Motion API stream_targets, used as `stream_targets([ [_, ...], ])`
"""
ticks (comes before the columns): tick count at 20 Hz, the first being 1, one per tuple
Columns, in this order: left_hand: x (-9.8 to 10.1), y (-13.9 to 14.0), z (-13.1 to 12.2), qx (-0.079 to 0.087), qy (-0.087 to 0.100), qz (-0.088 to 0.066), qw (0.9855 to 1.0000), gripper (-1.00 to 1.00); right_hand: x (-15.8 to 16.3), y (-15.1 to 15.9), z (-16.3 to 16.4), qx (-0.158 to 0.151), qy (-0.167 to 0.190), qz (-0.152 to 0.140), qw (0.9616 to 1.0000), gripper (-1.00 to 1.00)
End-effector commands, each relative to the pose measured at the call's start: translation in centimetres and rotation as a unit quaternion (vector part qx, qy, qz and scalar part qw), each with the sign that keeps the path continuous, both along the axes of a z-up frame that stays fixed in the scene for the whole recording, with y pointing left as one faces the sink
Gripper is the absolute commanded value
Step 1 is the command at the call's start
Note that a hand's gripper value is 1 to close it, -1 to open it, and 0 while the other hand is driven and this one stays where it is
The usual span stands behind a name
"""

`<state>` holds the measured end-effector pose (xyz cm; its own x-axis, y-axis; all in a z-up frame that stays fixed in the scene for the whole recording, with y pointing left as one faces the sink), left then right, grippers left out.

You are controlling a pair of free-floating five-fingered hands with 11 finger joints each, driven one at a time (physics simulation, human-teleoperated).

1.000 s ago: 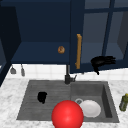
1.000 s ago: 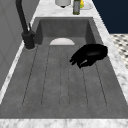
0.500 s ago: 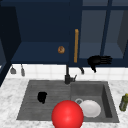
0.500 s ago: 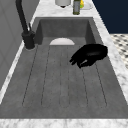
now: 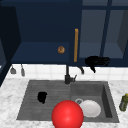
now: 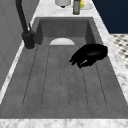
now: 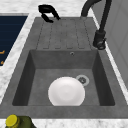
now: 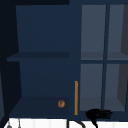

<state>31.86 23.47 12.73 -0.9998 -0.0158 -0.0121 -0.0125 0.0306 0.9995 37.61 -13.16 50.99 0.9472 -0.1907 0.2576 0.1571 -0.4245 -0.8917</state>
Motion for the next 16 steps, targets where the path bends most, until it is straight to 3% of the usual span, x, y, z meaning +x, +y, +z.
stream_targets([
  [1, 0.0, 0.0, 0.0, 0.0, 0.0, 0.0, 1.0, 0.0, -0.7, 0.9, -0.3, -0.004, 0.005, 0.008, 0.9999, -1.0],
  [3, 0.0, 0.0, 0.0, 0.0, 0.0, 0.0, 1.0, 0.0, -3.3, 0.8, -0.3, -0.002, 0.002, 0.003, 1.0, -1.0],
  [9, 0.0, 0.0, 0.0, 0.0, 0.0, 0.0, 1.0, 0.0, -6.2, -1.6, -1.9, -0.009, 0.008, 0.045, 0.9989, -1.0],
  [16, 0.0, 0.0, 0.0, 0.0, 0.0, 0.0, 1.0, 0.0, -10.1, -4.2, -5.1, 0.016, 0.02, 0.059, 0.9979, -1.0],
])
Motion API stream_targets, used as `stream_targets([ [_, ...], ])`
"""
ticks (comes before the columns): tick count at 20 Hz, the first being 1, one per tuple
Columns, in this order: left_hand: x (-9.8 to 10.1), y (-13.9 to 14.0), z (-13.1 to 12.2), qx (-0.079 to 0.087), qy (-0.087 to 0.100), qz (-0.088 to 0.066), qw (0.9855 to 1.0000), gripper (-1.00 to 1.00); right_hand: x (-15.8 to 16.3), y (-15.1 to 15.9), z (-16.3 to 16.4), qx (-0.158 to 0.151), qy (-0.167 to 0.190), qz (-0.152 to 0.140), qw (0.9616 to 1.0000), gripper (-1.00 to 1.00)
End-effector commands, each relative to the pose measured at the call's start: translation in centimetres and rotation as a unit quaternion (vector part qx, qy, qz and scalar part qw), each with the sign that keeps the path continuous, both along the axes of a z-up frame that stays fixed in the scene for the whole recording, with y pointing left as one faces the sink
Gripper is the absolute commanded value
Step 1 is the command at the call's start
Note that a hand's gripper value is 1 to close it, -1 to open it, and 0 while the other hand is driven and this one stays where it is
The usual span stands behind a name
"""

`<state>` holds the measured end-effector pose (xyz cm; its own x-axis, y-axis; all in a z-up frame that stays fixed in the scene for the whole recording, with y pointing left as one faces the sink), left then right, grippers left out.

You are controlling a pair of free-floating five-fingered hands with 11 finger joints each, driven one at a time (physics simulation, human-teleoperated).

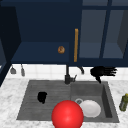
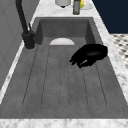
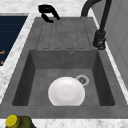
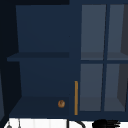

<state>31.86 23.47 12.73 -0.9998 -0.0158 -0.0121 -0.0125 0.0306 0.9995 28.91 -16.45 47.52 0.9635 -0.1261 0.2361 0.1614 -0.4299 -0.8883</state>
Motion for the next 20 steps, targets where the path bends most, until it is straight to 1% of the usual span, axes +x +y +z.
stream_targets([
  [1, 0.0, 0.0, 0.0, 0.0, 0.0, 0.0, 1.0, 0.0, -1.9, -1.2, -2.2, 0.025, 0.01, 0.031, 0.9991, -1.0],
  [4, 0.0, 0.0, 0.0, 0.0, 0.0, 0.0, 1.0, 0.0, -3.2, -2.0, -3.6, 0.029, 0.013, 0.047, 0.9984, -1.0],
  [6, 0.0, 0.0, 0.0, 0.0, 0.0, 0.0, 1.0, 0.0, -3.4, -2.3, -3.8, 0.028, 0.008, 0.061, 0.9977, -1.0],
  [8, 0.0, 0.0, 0.0, 0.0, 0.0, 0.0, 1.0, 0.0, -3.4, -2.7, -4.2, 0.035, 0.016, 0.063, 0.9973, -1.0],
  [16, 0.0, 0.0, 0.0, 0.0, 0.0, 0.0, 1.0, 0.0, -3.8, -4.3, -5.2, 0.062, 0.019, 0.082, 0.9945, -1.0],
  [20, 0.0, 0.0, 0.0, 0.0, 0.0, 0.0, 1.0, 0.0, -3.7, -5.1, -5.4, 0.065, 0.025, 0.099, 0.9926, -1.0],
])
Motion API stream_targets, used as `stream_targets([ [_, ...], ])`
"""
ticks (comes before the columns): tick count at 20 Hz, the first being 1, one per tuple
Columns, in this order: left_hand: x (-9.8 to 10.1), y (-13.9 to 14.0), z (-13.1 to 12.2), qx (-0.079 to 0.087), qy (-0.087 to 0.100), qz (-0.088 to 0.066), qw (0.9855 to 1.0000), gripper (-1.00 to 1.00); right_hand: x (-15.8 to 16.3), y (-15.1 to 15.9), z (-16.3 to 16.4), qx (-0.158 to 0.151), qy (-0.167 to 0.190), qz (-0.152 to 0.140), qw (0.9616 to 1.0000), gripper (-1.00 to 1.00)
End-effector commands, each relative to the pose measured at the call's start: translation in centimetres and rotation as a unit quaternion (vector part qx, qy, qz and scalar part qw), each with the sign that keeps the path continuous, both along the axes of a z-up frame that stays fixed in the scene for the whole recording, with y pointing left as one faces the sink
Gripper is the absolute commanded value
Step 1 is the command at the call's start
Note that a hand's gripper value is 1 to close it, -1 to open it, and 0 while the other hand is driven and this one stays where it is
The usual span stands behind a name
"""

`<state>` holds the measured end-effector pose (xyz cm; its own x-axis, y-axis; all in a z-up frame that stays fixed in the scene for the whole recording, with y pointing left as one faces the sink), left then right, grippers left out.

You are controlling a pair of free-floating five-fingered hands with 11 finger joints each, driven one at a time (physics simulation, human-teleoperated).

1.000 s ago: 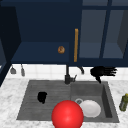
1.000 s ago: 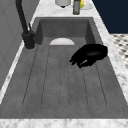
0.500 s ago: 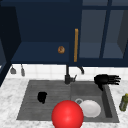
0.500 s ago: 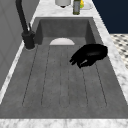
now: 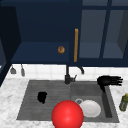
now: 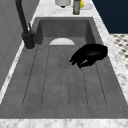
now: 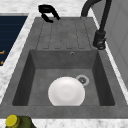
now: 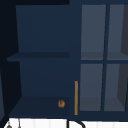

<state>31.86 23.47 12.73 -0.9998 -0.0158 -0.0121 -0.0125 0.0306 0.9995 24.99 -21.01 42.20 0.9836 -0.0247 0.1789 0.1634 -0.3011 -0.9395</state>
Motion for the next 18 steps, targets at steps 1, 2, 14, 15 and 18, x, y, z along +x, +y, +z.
stream_targets([
  [1, 0.0, 0.0, 0.0, 0.0, 0.0, 0.0, 1.0, 0.0, 0.2, -0.9, -0.2, 0.009, 0.0, 0.037, 0.9993, -1.0],
  [2, 0.0, 0.0, 0.0, 0.0, 0.0, 0.0, 1.0, 0.0, 0.2, -1.1, -0.3, 0.009, 0.001, 0.042, 0.9991, -1.0],
  [14, 0.0, 0.0, 0.0, 0.0, 0.0, 0.0, 1.0, 0.0, 0.3, -4.2, -3.0, 0.02, 0.044, 0.101, 0.9937, -1.0],
  [15, 0.0, 0.0, 0.0, 0.0, 0.0, 0.0, 1.0, 0.0, 0.3, -4.4, -3.2, 0.021, 0.046, 0.106, 0.9931, -1.0],
  [18, 0.0, 0.0, 0.0, 0.0, 0.0, 0.0, 1.0, 0.0, 0.6, -5.3, -3.6, 0.03, 0.048, 0.114, 0.9919, -1.0],
])
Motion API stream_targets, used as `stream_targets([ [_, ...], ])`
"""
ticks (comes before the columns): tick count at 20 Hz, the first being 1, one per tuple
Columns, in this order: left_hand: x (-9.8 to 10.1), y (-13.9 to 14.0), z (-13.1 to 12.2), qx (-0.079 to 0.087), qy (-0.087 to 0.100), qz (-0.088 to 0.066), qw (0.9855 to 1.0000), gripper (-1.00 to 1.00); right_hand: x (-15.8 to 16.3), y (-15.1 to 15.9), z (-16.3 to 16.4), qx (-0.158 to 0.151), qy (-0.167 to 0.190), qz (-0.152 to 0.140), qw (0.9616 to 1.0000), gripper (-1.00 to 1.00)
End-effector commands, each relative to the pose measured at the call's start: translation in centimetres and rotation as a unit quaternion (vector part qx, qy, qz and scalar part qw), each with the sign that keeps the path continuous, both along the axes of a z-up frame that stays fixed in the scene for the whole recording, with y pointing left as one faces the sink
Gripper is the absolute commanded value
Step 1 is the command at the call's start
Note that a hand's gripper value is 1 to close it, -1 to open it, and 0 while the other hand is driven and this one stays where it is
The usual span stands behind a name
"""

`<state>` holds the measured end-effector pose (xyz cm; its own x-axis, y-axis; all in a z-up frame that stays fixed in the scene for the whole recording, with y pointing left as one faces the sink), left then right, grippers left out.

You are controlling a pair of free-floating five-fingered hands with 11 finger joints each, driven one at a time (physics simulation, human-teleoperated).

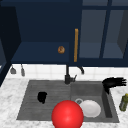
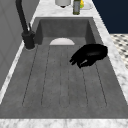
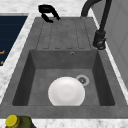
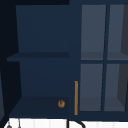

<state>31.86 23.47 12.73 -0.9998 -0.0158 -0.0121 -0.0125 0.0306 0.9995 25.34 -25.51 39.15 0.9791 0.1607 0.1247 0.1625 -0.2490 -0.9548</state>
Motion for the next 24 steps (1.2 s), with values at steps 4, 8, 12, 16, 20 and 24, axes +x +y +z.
stream_targets([
  [4, 0.0, 0.0, 0.0, 0.0, 0.0, 0.0, 1.0, 0.0, 0.6, -1.9, -1.7, 0.033, 0.044, 0.018, 0.9983, -1.0],
  [8, 0.0, 0.0, 0.0, 0.0, 0.0, 0.0, 1.0, 0.0, 1.2, -2.8, -2.4, 0.056, 0.066, 0.008, 0.9962, -1.0],
  [12, 0.0, 0.0, 0.0, 0.0, 0.0, 0.0, 1.0, 0.0, 2.0, -3.3, -2.5, 0.094, 0.078, 0.006, 0.9925, -1.0],
  [16, 0.0, 0.0, 0.0, 0.0, 0.0, 0.0, 1.0, 0.0, 2.8, -3.8, -2.6, 0.131, 0.084, 0.011, 0.9877, -1.0],
  [20, 0.0, 0.0, 0.0, 0.0, 0.0, 0.0, 1.0, 0.0, 3.5, -3.9, -2.5, 0.131, 0.078, 0.043, 0.9873, -1.0],
  [24, 0.0, 0.0, 0.0, 0.0, 0.0, 0.0, 1.0, 0.0, 4.0, -4.7, -2.1, 0.132, 0.07, 0.064, 0.9867, -1.0],
])
